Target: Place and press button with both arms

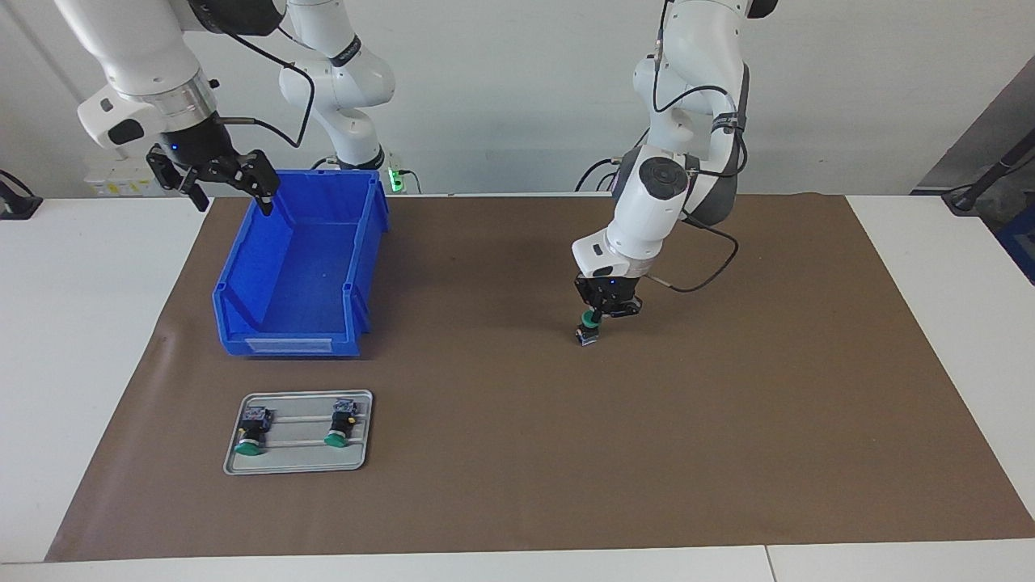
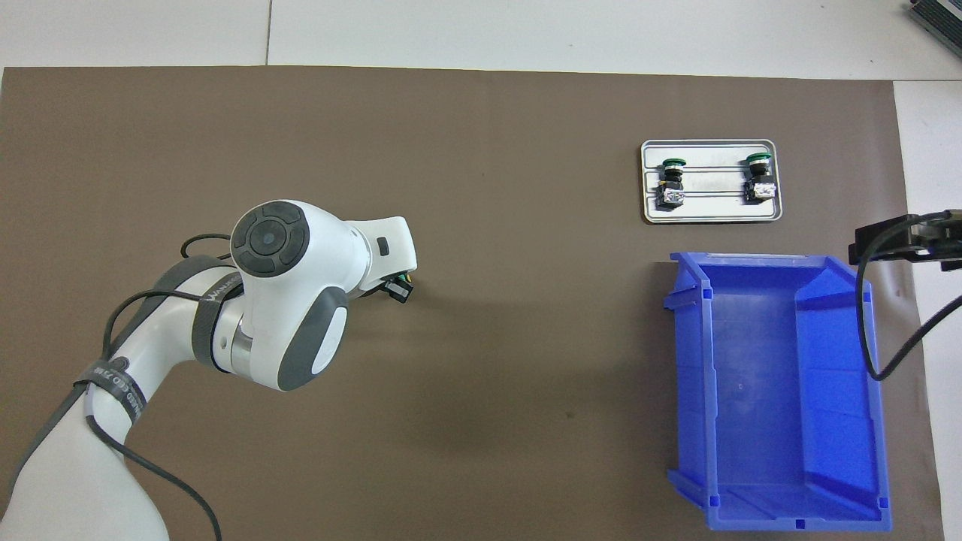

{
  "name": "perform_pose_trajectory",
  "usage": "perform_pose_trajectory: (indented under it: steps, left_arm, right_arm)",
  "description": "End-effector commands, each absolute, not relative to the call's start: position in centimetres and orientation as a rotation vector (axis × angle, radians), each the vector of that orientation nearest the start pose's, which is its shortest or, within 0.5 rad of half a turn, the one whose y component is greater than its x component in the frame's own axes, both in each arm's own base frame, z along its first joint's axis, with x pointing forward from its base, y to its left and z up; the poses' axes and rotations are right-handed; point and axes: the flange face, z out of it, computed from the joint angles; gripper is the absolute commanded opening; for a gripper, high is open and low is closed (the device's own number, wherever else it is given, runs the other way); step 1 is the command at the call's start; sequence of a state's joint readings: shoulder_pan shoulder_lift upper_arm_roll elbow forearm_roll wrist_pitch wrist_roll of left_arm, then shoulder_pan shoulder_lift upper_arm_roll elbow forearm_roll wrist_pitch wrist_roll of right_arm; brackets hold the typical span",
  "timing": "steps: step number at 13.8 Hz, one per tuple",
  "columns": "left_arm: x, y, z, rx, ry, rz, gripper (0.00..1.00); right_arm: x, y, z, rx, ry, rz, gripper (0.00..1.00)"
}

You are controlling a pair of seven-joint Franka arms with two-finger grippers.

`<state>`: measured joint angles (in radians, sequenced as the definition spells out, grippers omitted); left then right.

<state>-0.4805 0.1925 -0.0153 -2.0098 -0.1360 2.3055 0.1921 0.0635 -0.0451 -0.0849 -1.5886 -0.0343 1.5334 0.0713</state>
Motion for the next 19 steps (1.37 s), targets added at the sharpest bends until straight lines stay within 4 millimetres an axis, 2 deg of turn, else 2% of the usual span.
perform_pose_trajectory:
  steps: [1,3,5,8,11,13,16,17,18,19]
  left_arm:
    - [51.0,-29.0,35.0,-3.088,0.979,-0.141,0.00]
    - [51.0,-29.4,34.4,-3.085,0.985,-0.148,0.00]
    - [51.2,-29.4,34.5,-3.086,0.981,-0.146,0.00]
    - [52.1,-29.5,36.2,-3.091,0.977,-0.178,0.00]
    - [52.7,-29.1,39.2,-3.099,0.966,-0.161,0.00]
    - [53.0,-27.6,41.3,-3.110,0.934,-0.167,0.00]
    - [53.4,-23.5,43.7,-3.137,0.837,-0.113,0.00]
    - [53.5,-22.1,44.3,-3.144,0.807,-0.100,0.33]
    - [54.1,-20.0,44.9,-3.158,0.750,-0.108,0.79]
    - [54.3,-18.1,45.9,-3.170,0.695,-0.110,1.00]
  right_arm:
    - [53.2,-1.7,63.8,-3.145,0.121,0.008,1.00]
    - [53.2,-1.7,63.9,-3.145,0.118,0.005,1.00]
    - [53.2,-1.7,63.9,-3.145,0.118,0.005,1.00]
    - [53.2,-1.7,63.9,-3.145,0.121,0.005,1.00]
    - [53.2,-1.7,63.9,-3.145,0.118,0.005,1.00]
    - [53.2,-1.7,63.9,-3.145,0.121,0.005,1.00]
    - [53.2,-1.7,63.8,-3.145,0.121,0.008,1.00]
    - [53.2,-1.7,63.8,-3.145,0.118,0.007,1.00]
    - [53.2,-1.7,63.9,-3.145,0.118,0.005,1.00]
    - [53.2,-1.7,63.8,-3.145,0.121,0.007,1.00]
